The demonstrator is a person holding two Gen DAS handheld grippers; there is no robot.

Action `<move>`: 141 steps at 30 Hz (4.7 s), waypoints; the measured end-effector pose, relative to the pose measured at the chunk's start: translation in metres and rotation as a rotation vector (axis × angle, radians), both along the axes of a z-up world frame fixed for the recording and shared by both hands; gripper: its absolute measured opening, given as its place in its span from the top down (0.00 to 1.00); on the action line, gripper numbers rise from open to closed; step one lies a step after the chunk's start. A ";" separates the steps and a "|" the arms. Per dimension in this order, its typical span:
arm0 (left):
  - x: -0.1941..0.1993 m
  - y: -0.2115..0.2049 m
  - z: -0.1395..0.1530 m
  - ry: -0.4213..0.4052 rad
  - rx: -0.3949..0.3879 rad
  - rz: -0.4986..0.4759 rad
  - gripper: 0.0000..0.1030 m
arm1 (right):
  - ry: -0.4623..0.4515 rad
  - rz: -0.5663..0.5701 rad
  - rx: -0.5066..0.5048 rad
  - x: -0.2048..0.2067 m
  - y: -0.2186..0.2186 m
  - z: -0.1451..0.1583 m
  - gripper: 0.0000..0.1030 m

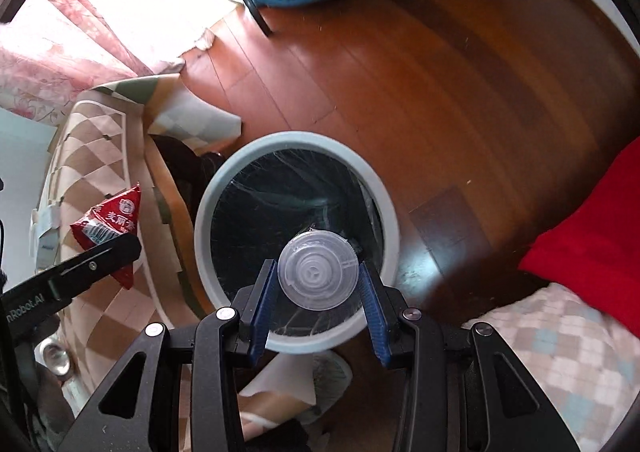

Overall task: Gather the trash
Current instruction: 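Carry the bag and cup over the bin and open both tools, then move both tools back toward the table, then grasp the red cola can with the left tool while the right tool grasps the white box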

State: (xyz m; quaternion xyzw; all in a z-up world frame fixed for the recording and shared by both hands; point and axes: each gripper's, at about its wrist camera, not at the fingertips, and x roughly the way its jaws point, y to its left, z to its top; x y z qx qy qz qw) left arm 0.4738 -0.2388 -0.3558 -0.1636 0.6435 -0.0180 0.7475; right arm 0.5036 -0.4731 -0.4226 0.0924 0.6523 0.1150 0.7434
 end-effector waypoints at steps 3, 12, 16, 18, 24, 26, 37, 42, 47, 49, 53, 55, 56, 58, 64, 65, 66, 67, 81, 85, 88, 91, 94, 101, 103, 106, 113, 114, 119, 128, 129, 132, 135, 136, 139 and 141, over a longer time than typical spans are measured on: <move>0.007 0.004 -0.009 0.022 -0.002 0.017 0.64 | 0.025 0.005 0.018 0.008 0.001 -0.016 0.58; 0.014 0.008 -0.011 0.028 0.007 0.027 0.09 | 0.040 -0.031 0.033 0.026 0.007 -0.032 0.20; 0.011 0.009 -0.010 0.019 0.063 0.029 0.06 | 0.050 -0.035 -0.022 0.023 0.006 -0.031 0.01; 0.008 0.011 -0.007 0.014 0.098 0.028 0.06 | 0.043 -0.027 -0.072 0.019 0.008 -0.028 0.00; -0.010 0.008 -0.002 0.006 0.228 0.008 0.03 | 0.021 0.004 -0.160 0.003 0.011 -0.015 0.00; -0.014 0.007 -0.001 0.004 0.243 0.003 0.03 | 0.021 0.007 -0.169 -0.002 0.011 -0.010 0.00; -0.034 -0.001 0.028 -0.048 0.285 -0.023 0.03 | -0.018 -0.005 -0.200 -0.025 0.003 0.028 0.00; -0.047 0.000 0.051 -0.092 0.295 -0.029 0.03 | -0.077 -0.024 -0.193 -0.038 -0.002 0.064 0.00; -0.068 0.001 0.083 -0.149 0.288 -0.019 0.03 | -0.145 -0.033 -0.166 -0.055 -0.005 0.106 0.00; -0.078 0.003 0.098 -0.176 0.284 -0.012 0.03 | -0.165 -0.040 -0.158 -0.061 -0.005 0.121 0.00; -0.096 0.009 0.126 -0.215 0.297 0.006 0.03 | -0.215 -0.052 -0.119 -0.074 -0.001 0.156 0.00; -0.109 0.018 0.145 -0.250 0.310 0.017 0.03 | -0.240 -0.053 -0.095 -0.082 0.004 0.175 0.00; -0.115 0.024 0.153 -0.263 0.310 0.027 0.03 | -0.250 -0.049 -0.085 -0.085 0.008 0.184 0.00; -0.130 0.042 0.165 -0.282 0.314 0.046 0.03 | -0.268 -0.030 -0.065 -0.094 0.022 0.201 0.00; -0.192 0.126 0.160 -0.241 0.414 0.119 0.03 | -0.220 0.131 0.013 -0.124 0.103 0.205 0.00; -0.200 0.136 0.154 -0.226 0.427 0.120 0.03 | -0.207 0.166 0.018 -0.130 0.122 0.199 0.00; -0.208 0.147 0.146 -0.199 0.445 0.115 0.03 | -0.193 0.191 0.020 -0.134 0.136 0.192 0.00; -0.216 0.158 0.135 -0.173 0.459 0.093 0.03 | -0.176 0.219 0.023 -0.138 0.151 0.186 0.00; -0.212 0.175 0.026 0.017 0.456 -0.484 0.04 | 0.026 0.328 -0.041 -0.150 0.236 0.092 0.00; -0.201 0.171 0.017 -0.013 0.444 -0.468 0.17 | 0.038 0.311 -0.061 -0.144 0.230 0.087 0.00; -0.198 0.180 0.022 -0.033 0.390 -0.372 0.28 | 0.032 0.317 -0.070 -0.139 0.230 0.089 0.00; -0.200 0.199 0.027 -0.029 0.360 -0.204 0.47 | 0.023 0.357 -0.073 -0.131 0.240 0.095 0.00; -0.212 0.228 0.033 -0.030 0.295 0.035 0.50 | -0.010 0.464 -0.114 -0.116 0.268 0.106 0.00; -0.246 0.268 0.044 -0.069 0.247 0.372 0.53 | -0.121 0.833 -0.301 -0.075 0.369 0.117 0.00; -0.252 0.274 0.044 -0.074 0.245 0.385 0.55 | -0.122 0.929 -0.349 -0.064 0.397 0.109 0.00; -0.252 0.273 0.045 -0.071 0.254 0.389 0.55 | -0.157 1.067 -0.446 -0.059 0.431 0.093 0.00; -0.246 0.276 0.043 -0.068 0.290 0.383 0.56 | -0.137 1.186 -0.517 -0.053 0.466 0.062 0.23; -0.246 0.277 0.043 -0.069 0.295 0.384 0.56 | -0.111 1.175 -0.489 -0.051 0.467 0.062 0.32; -0.246 0.280 0.043 -0.072 0.315 0.399 0.57 | -0.022 1.094 -0.409 -0.046 0.460 0.067 0.55; -0.258 0.282 0.047 -0.076 0.335 0.416 0.59 | 0.183 0.813 -0.220 -0.071 0.390 0.075 0.60; -0.259 0.282 0.047 -0.076 0.335 0.414 0.59 | 0.176 0.801 -0.217 -0.077 0.382 0.074 0.60; -0.259 0.281 0.047 -0.079 0.336 0.397 0.59 | 0.166 0.760 -0.198 -0.084 0.371 0.072 0.57; -0.256 0.281 0.042 -0.059 0.362 0.379 0.59 | 0.128 0.746 -0.202 -0.093 0.366 0.072 0.50; -0.256 0.281 0.038 -0.047 0.367 0.375 0.60 | 0.114 0.740 -0.204 -0.095 0.363 0.073 0.50; -0.260 0.280 0.038 -0.050 0.402 0.377 0.62 | 0.068 0.732 -0.222 -0.101 0.366 0.075 0.53; -0.266 0.280 0.045 -0.067 0.406 0.393 0.62 | 0.036 0.716 -0.220 -0.108 0.361 0.079 0.61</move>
